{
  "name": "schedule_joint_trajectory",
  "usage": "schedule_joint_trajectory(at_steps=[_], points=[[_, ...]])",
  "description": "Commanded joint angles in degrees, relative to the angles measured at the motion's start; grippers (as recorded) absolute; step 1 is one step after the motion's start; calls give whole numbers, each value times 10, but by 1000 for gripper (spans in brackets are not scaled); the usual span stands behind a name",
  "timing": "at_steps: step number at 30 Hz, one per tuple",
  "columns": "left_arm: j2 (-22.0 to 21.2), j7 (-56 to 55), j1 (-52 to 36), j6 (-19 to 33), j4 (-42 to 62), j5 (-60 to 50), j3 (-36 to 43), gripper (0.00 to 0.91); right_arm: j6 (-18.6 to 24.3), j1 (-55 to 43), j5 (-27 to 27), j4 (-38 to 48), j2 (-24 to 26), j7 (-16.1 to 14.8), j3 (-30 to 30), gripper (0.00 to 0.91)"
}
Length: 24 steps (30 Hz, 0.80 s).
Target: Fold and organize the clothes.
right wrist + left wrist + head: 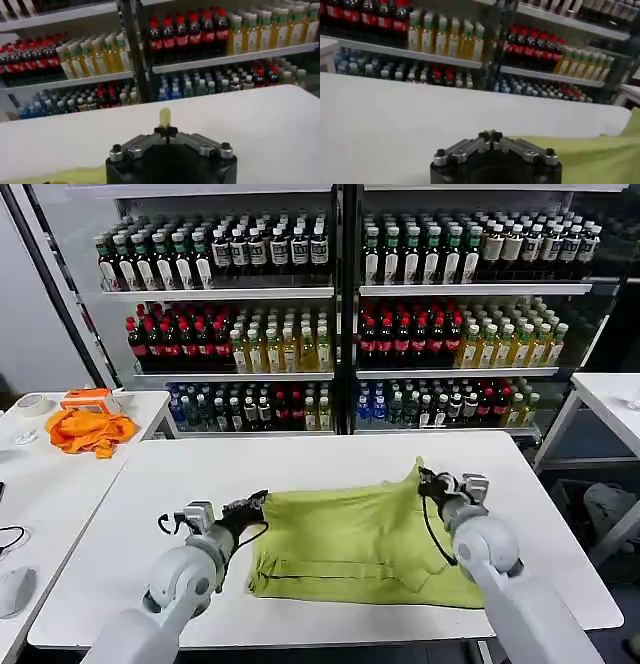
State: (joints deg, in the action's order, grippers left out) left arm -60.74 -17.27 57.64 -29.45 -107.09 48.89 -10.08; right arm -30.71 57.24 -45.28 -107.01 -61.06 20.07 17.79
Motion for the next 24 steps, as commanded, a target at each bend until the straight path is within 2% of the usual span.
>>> schedule_joint_trajectory(at_steps=[1, 6, 14, 15, 16, 17, 22, 24], points=[[13, 3, 77, -4, -69, -22, -3, 40, -4, 180, 13, -144, 8, 2, 100, 0], [20, 9, 89, -4, -69, -43, -1, 40, -3, 245, 33, -165, -6, -2, 125, 0], [18, 15, 96, 5, -45, -91, 6, 60, 2, 287, 65, -152, -36, 0, 121, 0], [16, 15, 95, 7, -42, -95, 7, 161, -1, 286, 70, -148, -40, 1, 118, 101], [14, 16, 95, 7, -38, -101, 8, 695, -5, 285, 72, -146, -41, 1, 117, 544], [13, 17, 94, 6, -37, -103, 8, 907, -13, 282, 75, -142, -44, 3, 116, 907], [2, 18, 102, 10, -37, -133, 10, 907, -12, 283, 99, -146, -51, -5, 109, 907], [-1, 16, 110, 29, -42, -156, 10, 907, -2, 291, 116, -158, -51, -12, 111, 907]])
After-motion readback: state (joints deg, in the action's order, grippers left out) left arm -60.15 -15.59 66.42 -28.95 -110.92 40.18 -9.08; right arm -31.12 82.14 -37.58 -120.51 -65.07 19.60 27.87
